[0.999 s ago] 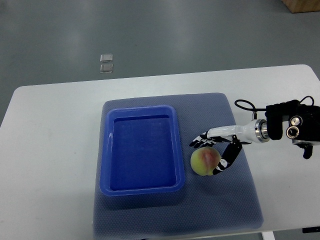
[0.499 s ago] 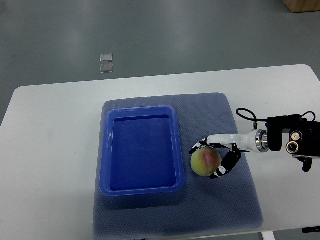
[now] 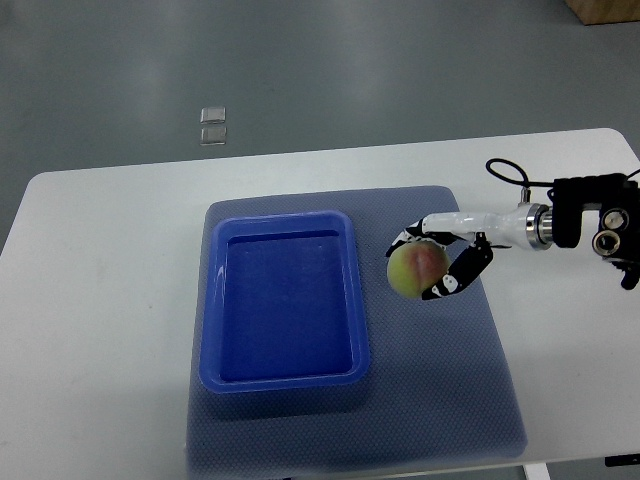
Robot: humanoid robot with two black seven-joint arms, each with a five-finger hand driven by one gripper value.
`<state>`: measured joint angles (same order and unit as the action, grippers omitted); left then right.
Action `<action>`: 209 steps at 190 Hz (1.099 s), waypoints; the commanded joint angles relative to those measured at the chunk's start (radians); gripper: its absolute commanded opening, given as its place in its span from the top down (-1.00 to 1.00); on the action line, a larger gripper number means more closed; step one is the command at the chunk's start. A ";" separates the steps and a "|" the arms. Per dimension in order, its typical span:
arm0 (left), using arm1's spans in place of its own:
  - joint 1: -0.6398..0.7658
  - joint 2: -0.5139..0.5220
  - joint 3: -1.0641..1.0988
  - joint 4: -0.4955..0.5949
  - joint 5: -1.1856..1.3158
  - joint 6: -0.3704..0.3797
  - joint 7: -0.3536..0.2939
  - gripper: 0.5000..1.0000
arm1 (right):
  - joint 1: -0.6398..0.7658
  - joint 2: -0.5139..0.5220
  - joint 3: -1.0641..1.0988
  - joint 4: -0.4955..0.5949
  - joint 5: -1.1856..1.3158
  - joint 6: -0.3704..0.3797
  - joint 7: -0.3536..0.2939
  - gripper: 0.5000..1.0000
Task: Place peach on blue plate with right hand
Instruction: 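Lift the peach with the right hand and carry it over the blue tray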
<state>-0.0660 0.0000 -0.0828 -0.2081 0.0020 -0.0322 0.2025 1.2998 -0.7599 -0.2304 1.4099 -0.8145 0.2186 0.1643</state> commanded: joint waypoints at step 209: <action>0.000 0.000 0.001 -0.005 0.006 -0.002 0.000 -1.00 | 0.202 0.760 -0.130 -0.609 0.256 0.082 -0.057 1.00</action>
<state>-0.0662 0.0000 -0.0813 -0.2121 0.0075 -0.0339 0.2027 1.5774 -0.0304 -0.3609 0.8647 -0.5500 0.3035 0.1072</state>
